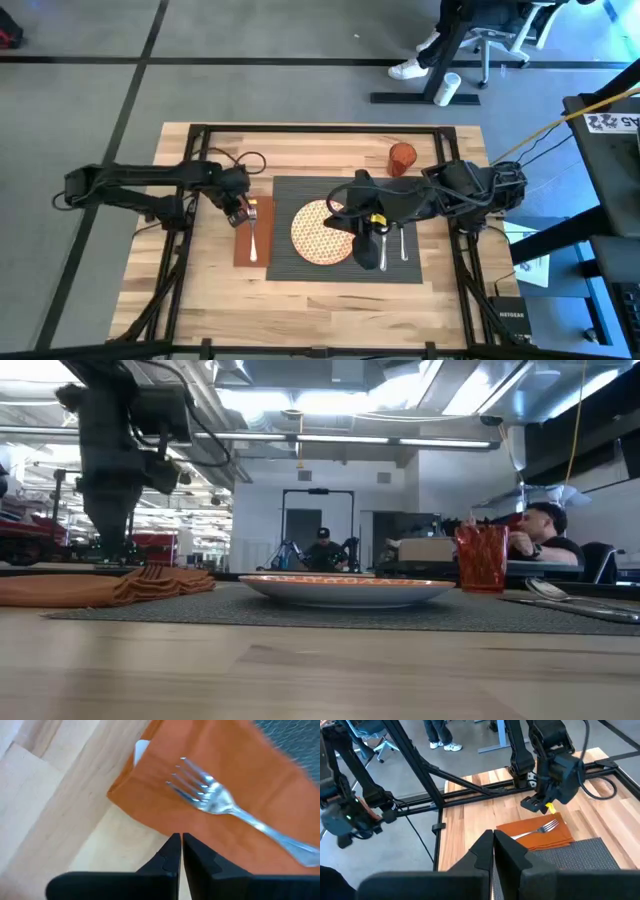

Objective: Set table place
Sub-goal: Adjust the orange table napkin

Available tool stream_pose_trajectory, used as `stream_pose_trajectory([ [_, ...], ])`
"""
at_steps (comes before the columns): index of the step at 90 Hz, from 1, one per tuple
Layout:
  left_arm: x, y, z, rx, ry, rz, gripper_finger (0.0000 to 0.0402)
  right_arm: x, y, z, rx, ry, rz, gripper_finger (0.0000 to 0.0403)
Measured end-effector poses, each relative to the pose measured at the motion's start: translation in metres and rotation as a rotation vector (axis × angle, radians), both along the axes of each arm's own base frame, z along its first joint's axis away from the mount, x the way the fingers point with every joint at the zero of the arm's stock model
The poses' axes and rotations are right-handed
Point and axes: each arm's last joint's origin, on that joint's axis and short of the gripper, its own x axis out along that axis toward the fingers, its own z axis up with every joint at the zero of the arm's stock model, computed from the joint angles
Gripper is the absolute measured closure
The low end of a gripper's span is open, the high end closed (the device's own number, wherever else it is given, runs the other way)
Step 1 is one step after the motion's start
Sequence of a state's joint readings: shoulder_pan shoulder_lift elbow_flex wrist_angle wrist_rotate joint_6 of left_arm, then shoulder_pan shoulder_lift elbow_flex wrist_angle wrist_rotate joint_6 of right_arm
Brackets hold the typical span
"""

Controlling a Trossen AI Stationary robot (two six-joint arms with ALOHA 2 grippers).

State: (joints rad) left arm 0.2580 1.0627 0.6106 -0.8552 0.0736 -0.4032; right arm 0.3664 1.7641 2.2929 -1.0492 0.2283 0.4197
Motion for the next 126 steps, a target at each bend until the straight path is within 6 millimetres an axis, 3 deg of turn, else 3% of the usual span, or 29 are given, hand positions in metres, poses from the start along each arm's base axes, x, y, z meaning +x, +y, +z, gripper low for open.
stream_pose_trajectory([
  [18,-0.002,-0.021,0.011,-0.051,-0.083,-0.009,0.0402,0.0,0.0,0.0,-0.005,-0.001,0.003,0.0403],
  [42,0.001,-0.036,0.007,0.01,-0.048,-0.006,0.0402,0.0,0.0,0.0,-0.005,-0.001,0.003,0.0403],
  [94,-0.009,-0.053,-0.042,-0.06,-0.07,0.1,0.0402,0.0,0.0,0.0,-0.005,-0.003,0.003,0.0403],
  [126,-0.017,-0.053,-0.053,-0.071,-0.03,0.146,0.0402,0.0,0.0,0.0,-0.004,-0.003,0.003,0.0403],
])
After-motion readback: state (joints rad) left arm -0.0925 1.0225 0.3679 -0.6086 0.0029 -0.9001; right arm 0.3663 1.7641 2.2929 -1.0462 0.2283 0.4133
